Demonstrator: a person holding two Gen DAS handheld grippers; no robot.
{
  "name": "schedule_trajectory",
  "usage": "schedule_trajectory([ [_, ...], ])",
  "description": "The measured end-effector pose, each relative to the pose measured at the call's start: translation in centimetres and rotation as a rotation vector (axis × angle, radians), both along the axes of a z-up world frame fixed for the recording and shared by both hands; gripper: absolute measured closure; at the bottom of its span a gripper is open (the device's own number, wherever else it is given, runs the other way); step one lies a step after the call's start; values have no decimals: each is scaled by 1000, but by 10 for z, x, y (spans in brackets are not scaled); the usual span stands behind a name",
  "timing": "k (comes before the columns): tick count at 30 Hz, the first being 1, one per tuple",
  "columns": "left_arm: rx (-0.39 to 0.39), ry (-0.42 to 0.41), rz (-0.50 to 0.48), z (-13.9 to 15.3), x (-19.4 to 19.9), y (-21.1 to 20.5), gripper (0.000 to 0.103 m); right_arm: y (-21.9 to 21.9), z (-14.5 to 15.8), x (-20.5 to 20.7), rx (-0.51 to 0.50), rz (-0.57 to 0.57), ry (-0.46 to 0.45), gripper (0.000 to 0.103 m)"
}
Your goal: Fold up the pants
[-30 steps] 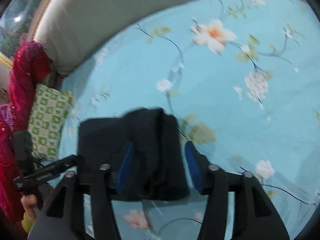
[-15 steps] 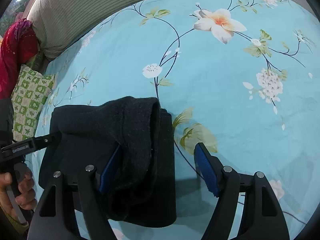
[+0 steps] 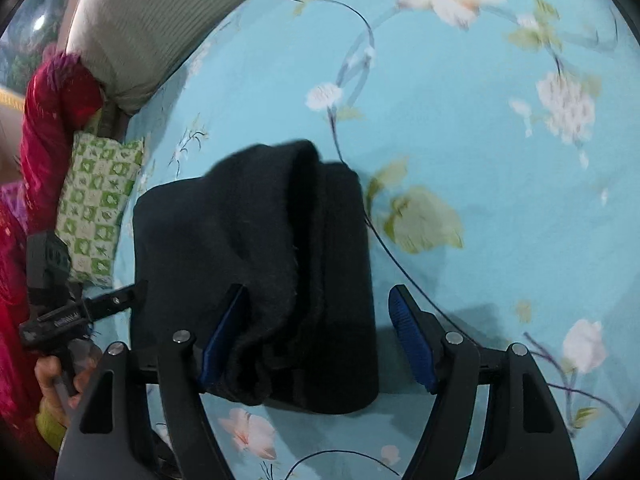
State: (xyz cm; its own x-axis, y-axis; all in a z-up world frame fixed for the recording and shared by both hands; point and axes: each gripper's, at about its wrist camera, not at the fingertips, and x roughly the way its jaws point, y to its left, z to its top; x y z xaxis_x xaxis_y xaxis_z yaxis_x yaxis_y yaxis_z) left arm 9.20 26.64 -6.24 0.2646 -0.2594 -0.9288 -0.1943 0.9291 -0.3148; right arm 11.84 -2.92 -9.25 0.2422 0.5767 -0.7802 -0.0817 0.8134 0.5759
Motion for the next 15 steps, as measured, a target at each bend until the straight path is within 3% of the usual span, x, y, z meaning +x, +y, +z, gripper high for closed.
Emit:
schedule_trajectory([
  [4, -7, -6, 1, -8, -2, -1, 21, -4, -5, -1, 42, 3, -7, 30],
  [6, -53, -10, 7, -9, -1, 1, 35, -2, -4, 0, 51, 17, -9, 33],
  [7, -89, -18, -2, -9, -1, 1, 51, -1, -4, 0, 68, 27, -10, 37],
  [8, -112, -29, -17, -7, -1, 0, 60, 0, -4, 1, 74, 33, -8, 40],
  [12, -43, -69, -67, 5, -2, -16, 66, 2, 0, 3, 77, 52, -11, 50],
  [15, -59, -87, -64, 15, -6, -15, 74, 5, 7, 4, 81, 61, -25, 55],
])
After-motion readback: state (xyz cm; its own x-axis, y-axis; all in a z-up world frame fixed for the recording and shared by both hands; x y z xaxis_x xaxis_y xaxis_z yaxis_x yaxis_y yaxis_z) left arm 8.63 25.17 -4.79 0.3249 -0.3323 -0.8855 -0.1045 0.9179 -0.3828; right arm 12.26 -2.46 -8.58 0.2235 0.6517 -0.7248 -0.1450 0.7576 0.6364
